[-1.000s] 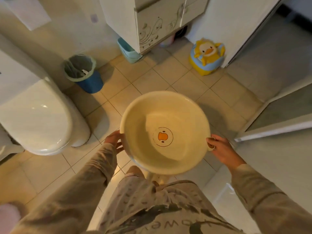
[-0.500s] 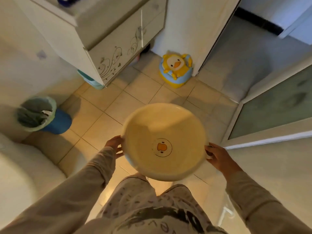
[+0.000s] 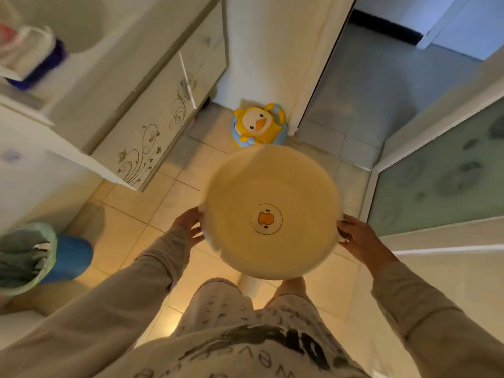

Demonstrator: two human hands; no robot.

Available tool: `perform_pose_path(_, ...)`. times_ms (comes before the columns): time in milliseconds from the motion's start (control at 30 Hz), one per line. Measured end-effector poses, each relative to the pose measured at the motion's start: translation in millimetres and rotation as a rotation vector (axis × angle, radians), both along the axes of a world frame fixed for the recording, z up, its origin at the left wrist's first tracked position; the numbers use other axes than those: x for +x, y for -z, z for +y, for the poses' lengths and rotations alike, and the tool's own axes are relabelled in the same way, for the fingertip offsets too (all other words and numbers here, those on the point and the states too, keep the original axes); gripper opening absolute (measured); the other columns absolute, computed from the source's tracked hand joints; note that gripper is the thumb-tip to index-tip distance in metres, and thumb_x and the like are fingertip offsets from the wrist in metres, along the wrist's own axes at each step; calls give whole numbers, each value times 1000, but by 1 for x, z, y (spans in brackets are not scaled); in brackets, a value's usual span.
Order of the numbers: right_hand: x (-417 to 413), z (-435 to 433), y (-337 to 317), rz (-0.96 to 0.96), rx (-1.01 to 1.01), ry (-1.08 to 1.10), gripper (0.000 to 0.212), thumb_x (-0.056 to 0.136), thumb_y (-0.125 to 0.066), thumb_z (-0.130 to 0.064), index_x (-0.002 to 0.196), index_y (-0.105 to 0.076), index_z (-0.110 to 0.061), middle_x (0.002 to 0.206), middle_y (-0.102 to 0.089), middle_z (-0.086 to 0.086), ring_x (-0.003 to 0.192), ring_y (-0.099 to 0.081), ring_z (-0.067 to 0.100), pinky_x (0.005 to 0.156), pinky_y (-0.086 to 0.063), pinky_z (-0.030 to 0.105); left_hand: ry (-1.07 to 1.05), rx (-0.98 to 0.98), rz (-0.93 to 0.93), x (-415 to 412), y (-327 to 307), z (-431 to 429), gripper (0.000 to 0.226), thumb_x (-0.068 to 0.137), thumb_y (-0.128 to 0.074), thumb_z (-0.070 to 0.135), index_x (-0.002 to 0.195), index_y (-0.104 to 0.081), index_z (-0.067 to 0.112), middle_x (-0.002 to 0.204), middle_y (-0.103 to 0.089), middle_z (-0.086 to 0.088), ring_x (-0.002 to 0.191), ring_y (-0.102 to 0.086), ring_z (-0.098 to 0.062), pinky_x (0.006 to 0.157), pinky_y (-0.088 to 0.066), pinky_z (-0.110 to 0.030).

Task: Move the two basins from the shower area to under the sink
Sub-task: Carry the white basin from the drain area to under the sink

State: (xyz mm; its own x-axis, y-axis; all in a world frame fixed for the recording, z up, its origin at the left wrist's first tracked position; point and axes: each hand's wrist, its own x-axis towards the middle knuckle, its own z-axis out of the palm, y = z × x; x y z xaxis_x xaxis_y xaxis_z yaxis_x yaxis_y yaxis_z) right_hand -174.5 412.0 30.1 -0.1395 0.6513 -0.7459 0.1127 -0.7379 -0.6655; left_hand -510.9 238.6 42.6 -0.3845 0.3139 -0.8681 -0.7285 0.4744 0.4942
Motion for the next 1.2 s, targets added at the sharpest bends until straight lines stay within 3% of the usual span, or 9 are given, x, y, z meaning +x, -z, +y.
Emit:
perform_pose_path(167, -14, 93, 1, -53, -9, -114, 18, 90, -50, 2, 97, -63, -9, 75, -55, 10, 72, -53, 21, 69, -45, 34, -142, -2, -37, 8, 16, 55, 20, 85, -56, 11, 105, -57, 10, 94, -60, -6, 78, -56, -24, 65, -51, -36)
perform_pose_path(267, -29, 153, -6, -69, -19, -236, 18, 92, -49, -1, 104, -61, -7, 75, -56, 7, 73, -54, 20, 67, -46, 34, -275, -40, -63, 23, 21, 83, 7, 87, -53, 12, 85, -59, 12, 83, -58, -3, 71, -52, -21, 62, -47, -35)
perform_pose_path(333, -40, 190, -10, -84, -27, -332, 21, 92, -48, -1, 111, -58, -4, 77, -57, 8, 75, -55, 20, 71, -48, 35, -374, -50, -79, 34, 23, 98, 13, 87, -53, 12, 75, -56, 14, 80, -57, -2, 68, -50, -20, 59, -44, -35)
perform_pose_path(400, -54, 226, -12, -80, -34, -426, 18, 93, -47, -1, 104, -61, -4, 76, -59, 8, 75, -55, 21, 73, -48, 36, -481, -39, -88, 45, 23, 112, 14, 87, -54, 12, 73, -56, 13, 78, -56, -2, 66, -49, -20, 57, -43, -35)
perform_pose_path(467, -71, 261, -14, -97, -32, -535, 17, 93, -46, -1, 99, -62, -5, 75, -62, 6, 77, -56, 20, 73, -47, 35, -580, -25, -108, 56, 24, 123, 13, 86, -55, 12, 73, -56, 13, 79, -57, -2, 67, -50, -20, 58, -44, -35)
perform_pose_path(633, -124, 319, -4, -123, -7, -713, 24, 92, -46, -3, 110, -61, -8, 86, -63, 9, 79, -57, 21, 69, -47, 35, -748, 0, -127, 69, 21, 142, 10, 85, -56, 12, 75, -57, 15, 79, -56, -2, 70, -51, -21, 62, -46, -35)
perform_pose_path(867, -200, 347, 9, -219, -7, -891, 17, 87, -57, -4, 86, -68, -17, 66, -70, 0, 72, -58, 17, 64, -47, 31, -883, -18, -125, 45, 34, 159, 5, 85, -54, 10, 81, -56, 13, 84, -56, -3, 73, -51, -22, 64, -46, -35)
perform_pose_path(1033, -242, 360, 11, -264, -12, -1060, 15, 82, -64, -7, 92, -68, -19, 85, -65, 5, 84, -59, 21, 68, -50, 30, -911, -69, -109, 12, 36, 167, 4, 84, -54, 10, 81, -56, 13, 80, -55, -3, 70, -50, -21, 60, -44, -34)
perform_pose_path(1200, -271, 371, 23, -298, -20, -1136, 26, 84, -63, -12, 109, -65, -16, 96, -63, 8, 92, -57, 23, 72, -49, 32, -920, -112, -116, -12, 30, 178, 16, 87, -51, 11, 102, -52, 10, 81, -55, -2, 70, -50, -20, 63, -44, -31)
